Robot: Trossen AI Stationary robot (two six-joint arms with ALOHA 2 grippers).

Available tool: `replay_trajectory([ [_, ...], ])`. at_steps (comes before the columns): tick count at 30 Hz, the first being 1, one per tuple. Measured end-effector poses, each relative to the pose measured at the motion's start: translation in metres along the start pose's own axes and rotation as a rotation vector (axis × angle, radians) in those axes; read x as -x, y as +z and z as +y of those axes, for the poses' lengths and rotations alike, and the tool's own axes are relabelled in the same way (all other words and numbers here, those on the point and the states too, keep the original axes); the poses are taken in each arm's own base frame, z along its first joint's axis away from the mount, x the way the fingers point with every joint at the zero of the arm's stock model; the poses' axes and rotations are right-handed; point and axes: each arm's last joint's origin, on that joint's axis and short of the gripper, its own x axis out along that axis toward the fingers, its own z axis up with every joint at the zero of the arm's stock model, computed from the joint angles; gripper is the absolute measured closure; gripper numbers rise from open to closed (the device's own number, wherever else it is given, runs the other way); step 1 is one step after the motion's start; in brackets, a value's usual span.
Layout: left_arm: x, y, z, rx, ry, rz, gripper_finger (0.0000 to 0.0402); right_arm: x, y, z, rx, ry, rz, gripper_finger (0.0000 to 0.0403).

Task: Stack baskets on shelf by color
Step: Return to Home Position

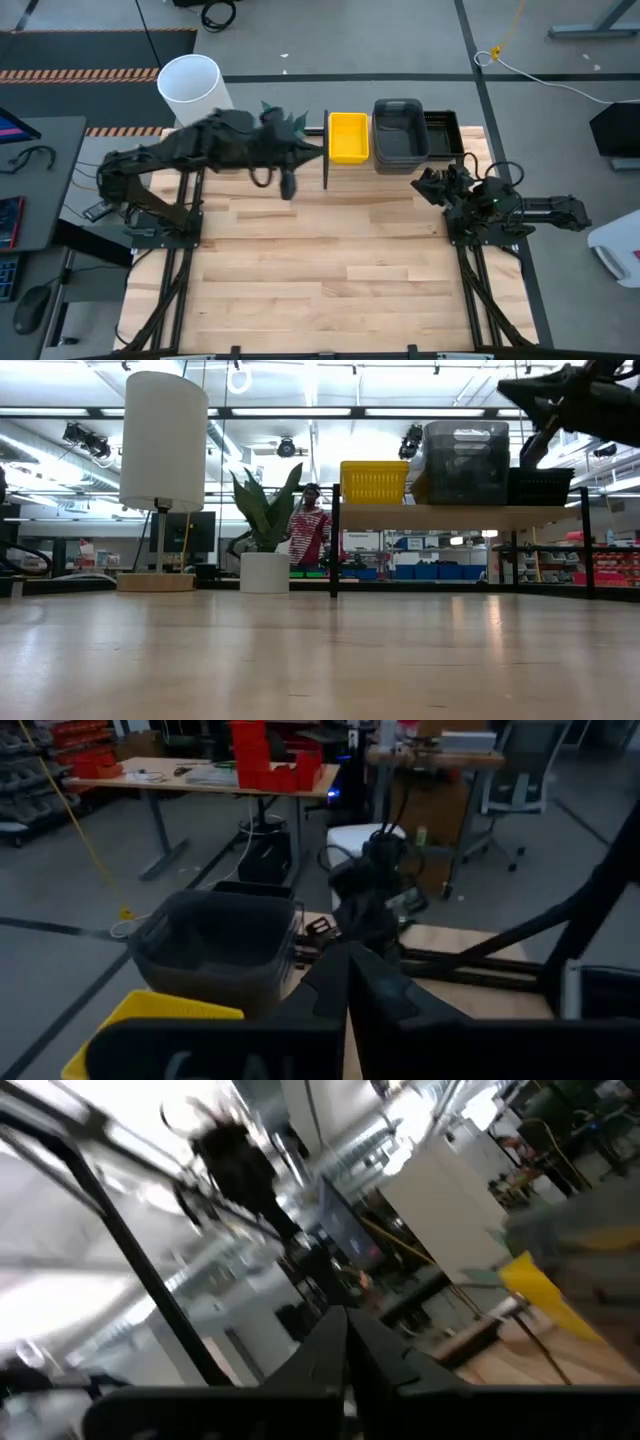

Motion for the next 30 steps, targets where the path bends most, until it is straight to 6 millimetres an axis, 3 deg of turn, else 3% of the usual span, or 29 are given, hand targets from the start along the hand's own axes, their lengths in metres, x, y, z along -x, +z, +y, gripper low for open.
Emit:
replay_trajectory([
  [6, 0.039, 0.015, 0.007, 0.089, -0.005, -0.086, 0.0384, 0.001, -0.010, -0.007, 0.174, -0.057, 0.112, 0.0363],
  [10, 0.050, 0.022, 0.010, 0.102, 0.018, -0.142, 0.0390, 0.001, -0.010, -0.008, 0.204, -0.062, 0.121, 0.0363],
  [20, 0.050, 0.025, 0.010, 0.116, 0.017, -0.172, 0.0378, 0.001, -0.010, -0.007, 0.199, -0.062, 0.120, 0.0363],
  [25, 0.044, 0.023, 0.009, 0.281, 0.002, -0.158, 0.0366, 0.001, -0.010, -0.007, 0.199, -0.062, 0.120, 0.0365],
  [30, 0.042, 0.006, 0.003, 0.185, -0.002, 0.008, 0.0370, 0.001, -0.010, -0.007, 0.199, -0.062, 0.120, 0.0364],
])
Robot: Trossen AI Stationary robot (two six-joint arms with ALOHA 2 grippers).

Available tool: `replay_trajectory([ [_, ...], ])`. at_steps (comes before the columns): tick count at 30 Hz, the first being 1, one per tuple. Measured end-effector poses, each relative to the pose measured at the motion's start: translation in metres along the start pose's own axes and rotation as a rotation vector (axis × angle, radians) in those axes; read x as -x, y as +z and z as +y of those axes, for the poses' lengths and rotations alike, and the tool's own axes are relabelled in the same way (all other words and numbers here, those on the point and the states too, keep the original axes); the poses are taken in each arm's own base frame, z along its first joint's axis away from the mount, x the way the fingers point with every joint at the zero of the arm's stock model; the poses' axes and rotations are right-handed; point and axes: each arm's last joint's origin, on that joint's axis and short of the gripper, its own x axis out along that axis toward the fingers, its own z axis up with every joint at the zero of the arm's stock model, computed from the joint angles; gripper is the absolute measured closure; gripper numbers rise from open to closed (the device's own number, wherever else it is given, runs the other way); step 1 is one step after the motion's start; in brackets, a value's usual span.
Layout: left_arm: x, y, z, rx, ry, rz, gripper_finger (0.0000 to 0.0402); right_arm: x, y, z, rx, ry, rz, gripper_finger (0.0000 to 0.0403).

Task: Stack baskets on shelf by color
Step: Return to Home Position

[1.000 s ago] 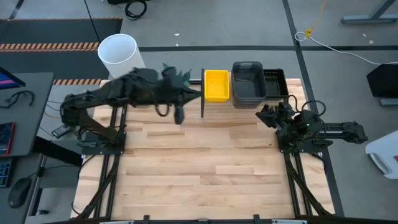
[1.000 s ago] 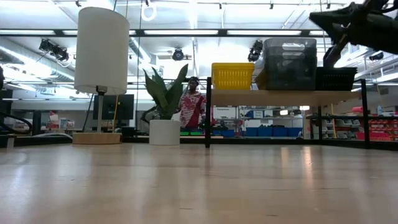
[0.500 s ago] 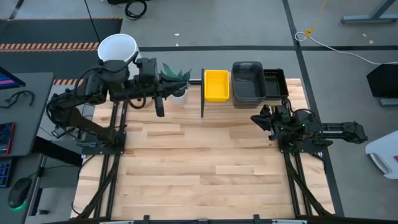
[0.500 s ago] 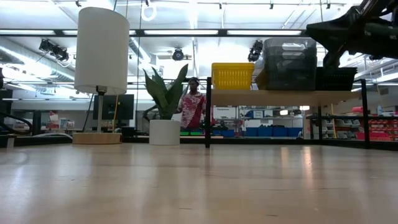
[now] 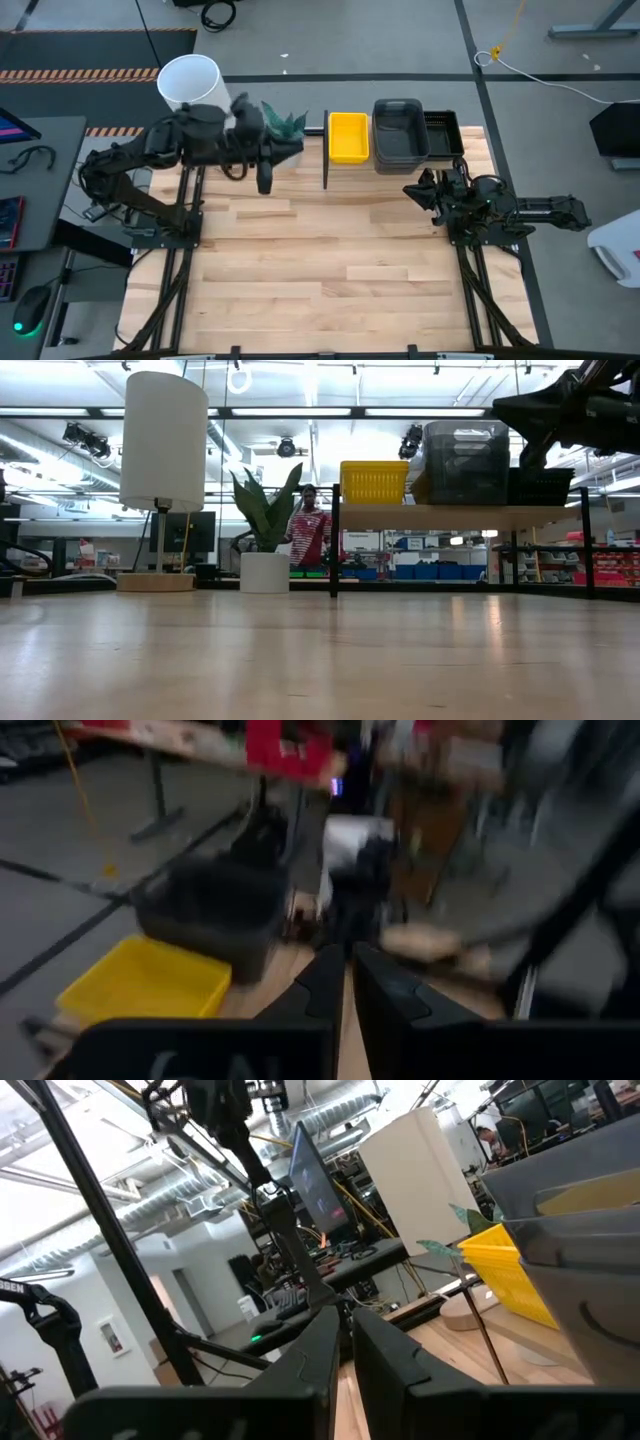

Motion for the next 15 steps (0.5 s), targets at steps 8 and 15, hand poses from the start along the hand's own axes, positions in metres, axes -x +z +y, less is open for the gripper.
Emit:
replay_trajectory([
  [8, 0.019, -0.024, -0.017, -0.383, -0.087, 0.204, 0.0381, 0.000, 0.000, 0.000, 0.000, 0.000, 0.000, 0.0364],
  [15, 0.051, -0.027, -0.013, -0.374, -0.063, 0.258, 0.0371, 0.000, 0.000, 0.000, 0.000, 0.000, 0.000, 0.0364],
])
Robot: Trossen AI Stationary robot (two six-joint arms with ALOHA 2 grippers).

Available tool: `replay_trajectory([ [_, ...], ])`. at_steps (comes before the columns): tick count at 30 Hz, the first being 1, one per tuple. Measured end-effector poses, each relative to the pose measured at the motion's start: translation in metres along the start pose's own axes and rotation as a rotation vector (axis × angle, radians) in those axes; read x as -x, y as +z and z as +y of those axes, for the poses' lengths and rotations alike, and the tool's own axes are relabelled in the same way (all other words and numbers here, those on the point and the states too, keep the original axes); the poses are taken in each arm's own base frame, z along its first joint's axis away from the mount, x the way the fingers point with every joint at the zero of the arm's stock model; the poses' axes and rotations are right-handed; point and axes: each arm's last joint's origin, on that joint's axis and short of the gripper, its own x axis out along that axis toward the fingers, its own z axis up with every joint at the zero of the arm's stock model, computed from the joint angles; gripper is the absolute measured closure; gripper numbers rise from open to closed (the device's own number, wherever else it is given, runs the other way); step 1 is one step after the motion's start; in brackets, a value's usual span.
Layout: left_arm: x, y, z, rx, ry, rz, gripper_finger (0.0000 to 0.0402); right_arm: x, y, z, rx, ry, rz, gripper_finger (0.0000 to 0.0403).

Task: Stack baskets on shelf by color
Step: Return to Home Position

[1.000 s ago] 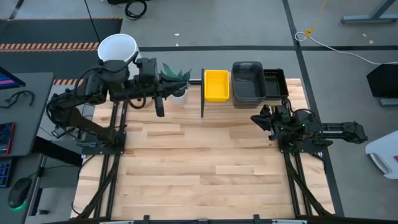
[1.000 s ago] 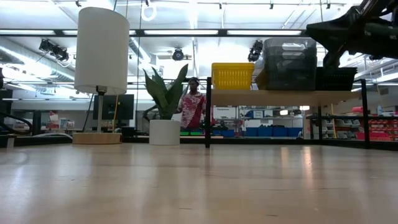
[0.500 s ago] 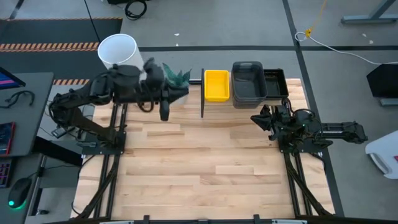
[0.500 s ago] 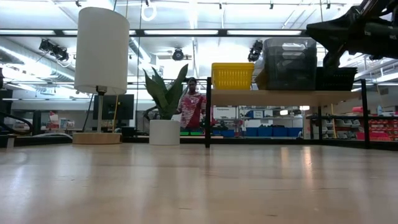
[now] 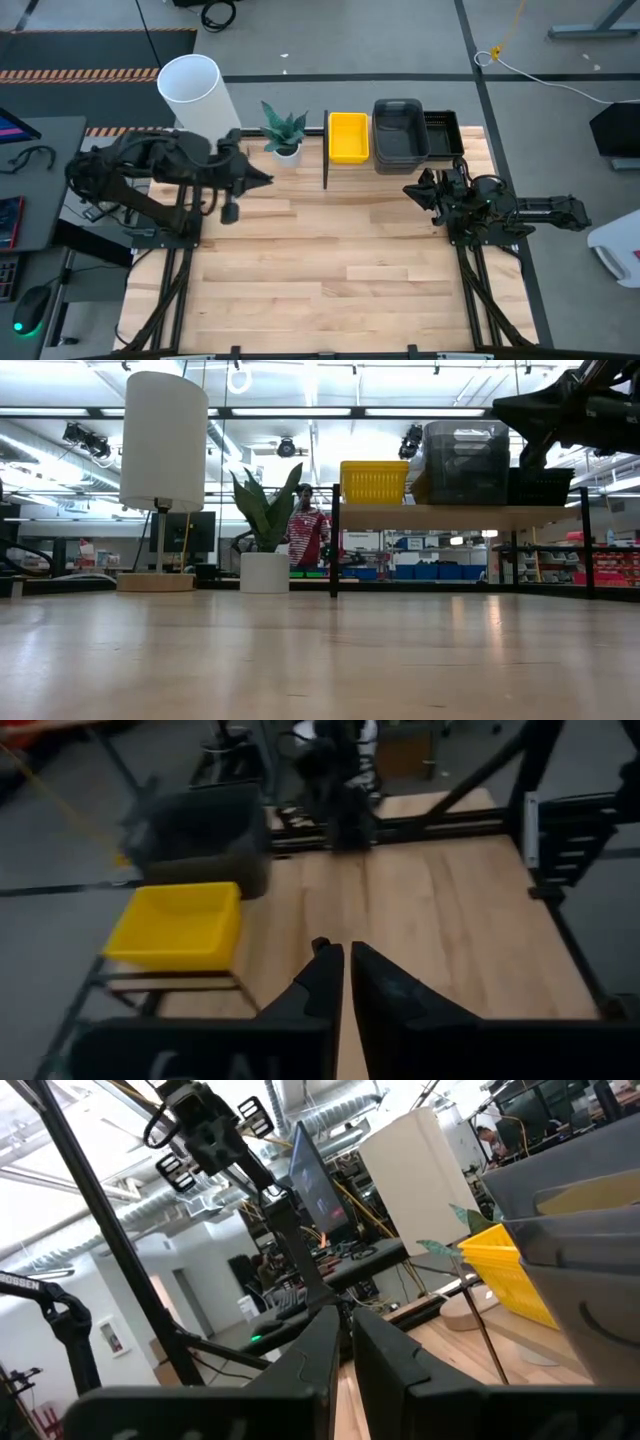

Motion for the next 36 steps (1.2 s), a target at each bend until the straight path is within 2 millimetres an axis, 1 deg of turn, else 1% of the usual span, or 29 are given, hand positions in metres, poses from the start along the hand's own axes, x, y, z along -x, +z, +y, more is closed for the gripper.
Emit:
replay_trajectory([
  [3, 0.019, -0.004, 0.004, -0.014, 0.019, -0.012, 0.0367, 0.000, 0.000, 0.000, 0.000, 0.000, -0.001, 0.0365],
  [6, 0.028, -0.010, 0.007, -0.003, 0.024, 0.016, 0.0369, 0.000, 0.000, 0.000, 0.000, 0.000, 0.000, 0.0363],
  [10, 0.038, -0.017, 0.010, -0.006, 0.043, 0.051, 0.0376, 0.000, 0.000, 0.000, 0.000, 0.000, 0.000, 0.0363],
  [16, 0.038, -0.025, 0.011, -0.053, 0.078, 0.122, 0.0381, 0.000, 0.000, 0.000, 0.000, 0.000, 0.000, 0.0364],
  [18, 0.042, -0.030, 0.013, -0.057, 0.112, 0.100, 0.0378, 0.000, 0.000, 0.000, 0.000, 0.000, 0.000, 0.0363],
  [21, 0.046, -0.048, 0.012, -0.042, 0.116, 0.055, 0.0373, 0.000, 0.000, 0.000, 0.000, 0.001, -0.001, 0.0363],
  [24, 0.041, -0.066, 0.012, -0.004, 0.125, -0.048, 0.0368, 0.000, 0.000, 0.000, 0.000, 0.001, -0.002, 0.0364],
  [29, 0.027, -0.101, 0.008, 0.034, 0.135, -0.169, 0.0370, 0.000, 0.001, 0.000, 0.000, 0.004, -0.009, 0.0363],
  [36, 0.007, -0.149, 0.001, 0.073, 0.136, -0.282, 0.0378, 0.000, 0.001, 0.001, -0.001, 0.005, -0.010, 0.0364],
])
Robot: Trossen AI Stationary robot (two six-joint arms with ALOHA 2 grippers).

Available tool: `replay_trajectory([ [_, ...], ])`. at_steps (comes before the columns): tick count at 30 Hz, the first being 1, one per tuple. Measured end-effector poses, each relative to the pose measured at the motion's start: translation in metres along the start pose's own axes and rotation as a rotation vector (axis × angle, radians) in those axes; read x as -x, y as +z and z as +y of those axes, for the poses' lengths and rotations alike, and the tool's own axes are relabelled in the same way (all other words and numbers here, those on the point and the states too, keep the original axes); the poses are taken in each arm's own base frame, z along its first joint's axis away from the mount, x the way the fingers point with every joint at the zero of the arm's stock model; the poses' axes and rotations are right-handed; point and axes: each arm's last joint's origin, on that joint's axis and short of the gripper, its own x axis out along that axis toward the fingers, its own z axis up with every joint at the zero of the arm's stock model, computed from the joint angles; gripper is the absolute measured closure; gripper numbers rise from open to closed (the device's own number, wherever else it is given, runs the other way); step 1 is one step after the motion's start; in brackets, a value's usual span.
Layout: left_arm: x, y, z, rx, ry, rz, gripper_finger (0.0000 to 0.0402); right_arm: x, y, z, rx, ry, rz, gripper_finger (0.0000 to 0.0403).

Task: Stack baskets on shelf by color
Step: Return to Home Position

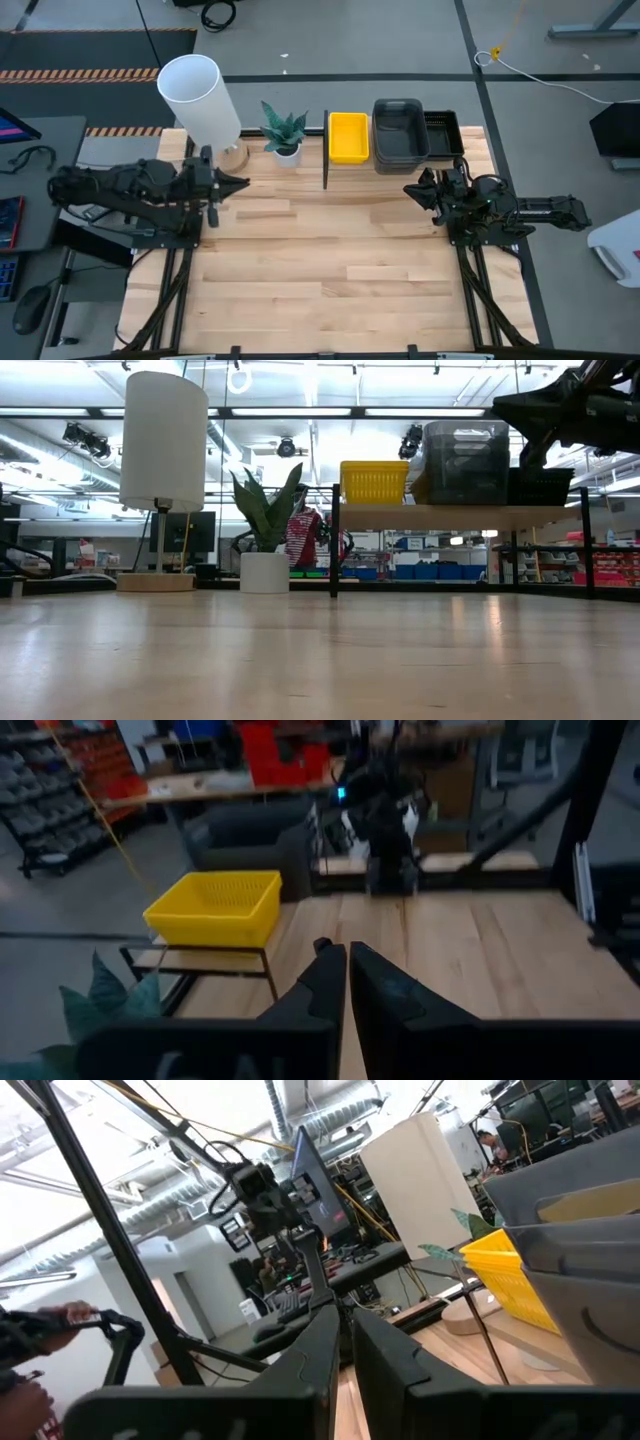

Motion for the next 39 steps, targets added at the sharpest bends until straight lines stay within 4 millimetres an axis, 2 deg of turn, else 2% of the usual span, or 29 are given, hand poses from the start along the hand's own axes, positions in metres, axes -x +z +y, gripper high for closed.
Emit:
replay_trajectory([
  [7, 0.001, -0.039, -0.001, 0.046, 0.005, -0.106, 0.0366, 0.000, 0.000, 0.000, 0.000, 0.001, -0.001, 0.0363],
  [13, 0.005, -0.072, -0.001, 0.068, 0.006, -0.143, 0.0372, 0.000, 0.000, 0.000, 0.000, 0.001, -0.001, 0.0364],
  [20, 0.003, -0.130, -0.005, 0.045, 0.004, -0.084, 0.0377, 0.000, 0.000, 0.000, 0.000, 0.001, -0.001, 0.0364],
  [24, 0.002, -0.157, -0.007, 0.062, 0.005, -0.117, 0.0369, 0.000, 0.000, 0.000, 0.000, 0.001, -0.002, 0.0365],
  [35, -0.001, -0.197, -0.008, 0.070, 0.023, -0.139, 0.0375, 0.000, 0.000, 0.000, 0.000, 0.001, -0.001, 0.0366],
  [39, 0.001, -0.196, -0.005, 0.079, 0.041, -0.176, 0.0375, 0.000, 0.000, 0.000, 0.000, 0.000, -0.001, 0.0366],
])
